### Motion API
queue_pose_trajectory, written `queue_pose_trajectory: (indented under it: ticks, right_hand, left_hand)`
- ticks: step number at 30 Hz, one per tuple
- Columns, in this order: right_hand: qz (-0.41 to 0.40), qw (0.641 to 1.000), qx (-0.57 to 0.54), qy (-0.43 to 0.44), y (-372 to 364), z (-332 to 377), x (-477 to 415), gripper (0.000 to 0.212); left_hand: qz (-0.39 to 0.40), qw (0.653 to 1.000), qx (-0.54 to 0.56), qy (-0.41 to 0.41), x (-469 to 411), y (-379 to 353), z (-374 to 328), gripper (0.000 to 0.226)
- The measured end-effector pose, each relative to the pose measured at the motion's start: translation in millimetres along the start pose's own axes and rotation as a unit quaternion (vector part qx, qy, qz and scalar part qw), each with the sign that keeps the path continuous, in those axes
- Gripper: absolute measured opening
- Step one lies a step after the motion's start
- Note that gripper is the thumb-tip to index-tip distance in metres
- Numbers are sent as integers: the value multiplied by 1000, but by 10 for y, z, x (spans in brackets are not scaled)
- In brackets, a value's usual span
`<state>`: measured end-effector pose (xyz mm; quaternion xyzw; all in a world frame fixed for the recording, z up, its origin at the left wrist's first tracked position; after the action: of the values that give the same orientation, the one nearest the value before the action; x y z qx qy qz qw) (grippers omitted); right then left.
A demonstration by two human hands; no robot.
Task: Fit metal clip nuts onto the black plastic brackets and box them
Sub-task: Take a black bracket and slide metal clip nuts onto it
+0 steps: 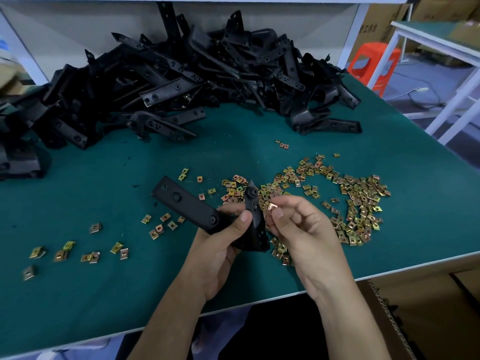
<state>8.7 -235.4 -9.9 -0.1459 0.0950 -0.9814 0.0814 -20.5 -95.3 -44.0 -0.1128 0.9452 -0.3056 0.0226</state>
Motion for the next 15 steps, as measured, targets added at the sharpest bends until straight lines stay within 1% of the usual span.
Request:
queue_pose_trajectory:
  ticks: [3,6,9,13,15]
  right_hand:
    - [-12,995,94,19,-1,22,24,33]
    - [-22,993,111,24,16,31,29,30]
    - [-19,997,75,18,21,15,19,22]
    - [-9,1000,-11,9,4,-23,-5,13]
    - [-16,999,-44,3,11,-45,-16,13]
  left_hand:
    - [5,1000,0,2,-1,-6,3,25]
    - [6,1000,3,3,-4,-11,2,22]
    - [6,1000,7,3,-4,-1,6,20]
    - [6,1000,18,14,-3,-5,5,22]
    - [3,1000,22,16,-6,-2,7,21]
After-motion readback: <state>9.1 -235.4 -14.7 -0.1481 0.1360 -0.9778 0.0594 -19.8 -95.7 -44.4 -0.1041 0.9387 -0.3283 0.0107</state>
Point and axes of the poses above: each hand's wrist, its own x-axis away from the middle knuckle, its own y-axis out of the back of the hand, z = x × y, the point moved 7 cm from there along -x, towards the middle knuckle, and after that the axes turned 12 degrees about -y, right-handed, at the moved point
